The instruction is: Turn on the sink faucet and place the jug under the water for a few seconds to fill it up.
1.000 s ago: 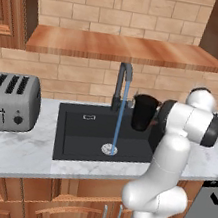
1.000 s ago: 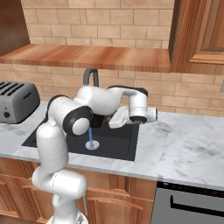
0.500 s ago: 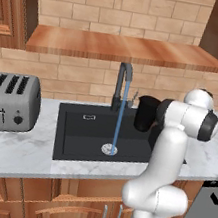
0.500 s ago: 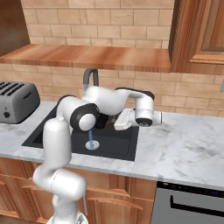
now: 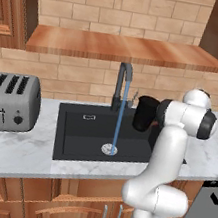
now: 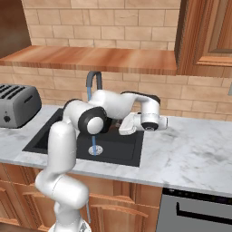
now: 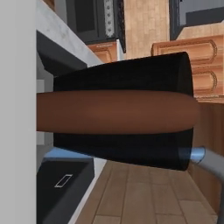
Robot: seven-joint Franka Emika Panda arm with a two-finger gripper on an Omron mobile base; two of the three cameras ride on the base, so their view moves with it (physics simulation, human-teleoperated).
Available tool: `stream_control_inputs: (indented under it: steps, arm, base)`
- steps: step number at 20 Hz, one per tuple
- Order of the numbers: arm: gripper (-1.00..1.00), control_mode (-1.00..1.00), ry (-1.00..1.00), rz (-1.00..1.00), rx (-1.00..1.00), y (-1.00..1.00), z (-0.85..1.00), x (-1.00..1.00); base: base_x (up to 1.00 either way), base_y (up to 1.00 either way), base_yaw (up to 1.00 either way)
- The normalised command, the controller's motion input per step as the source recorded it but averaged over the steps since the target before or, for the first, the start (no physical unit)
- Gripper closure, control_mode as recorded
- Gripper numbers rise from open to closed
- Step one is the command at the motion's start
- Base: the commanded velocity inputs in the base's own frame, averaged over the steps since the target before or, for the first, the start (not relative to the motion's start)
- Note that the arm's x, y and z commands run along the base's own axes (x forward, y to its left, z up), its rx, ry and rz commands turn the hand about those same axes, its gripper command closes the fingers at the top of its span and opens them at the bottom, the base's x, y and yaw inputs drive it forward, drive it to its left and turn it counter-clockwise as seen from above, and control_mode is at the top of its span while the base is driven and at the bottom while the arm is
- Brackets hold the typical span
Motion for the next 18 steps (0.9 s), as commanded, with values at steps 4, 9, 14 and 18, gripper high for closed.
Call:
stream_control_inputs:
  steps: [4, 9, 14, 18]
  arm:
    - [1.0, -1.0, 0.03, 0.0, -0.1, 0.54, 0.0, 0.2]
    - [1.0, -1.0, 0.05, 0.0, -0.04, 0.42, 0.0, 0.25]
    - [1.0, -1.0, 0.03, 0.0, 0.0, 0.11, 0.0, 0.24]
    - [1.0, -1.0, 0.03, 0.0, 0.0, 0.06, 0.0, 0.23]
  base:
    - [0.0, 0.0, 0.0]
    - [0.0, 0.0, 0.0]
    - [0.0, 0.0, 0.0]
    - [0.0, 0.0, 0.0]
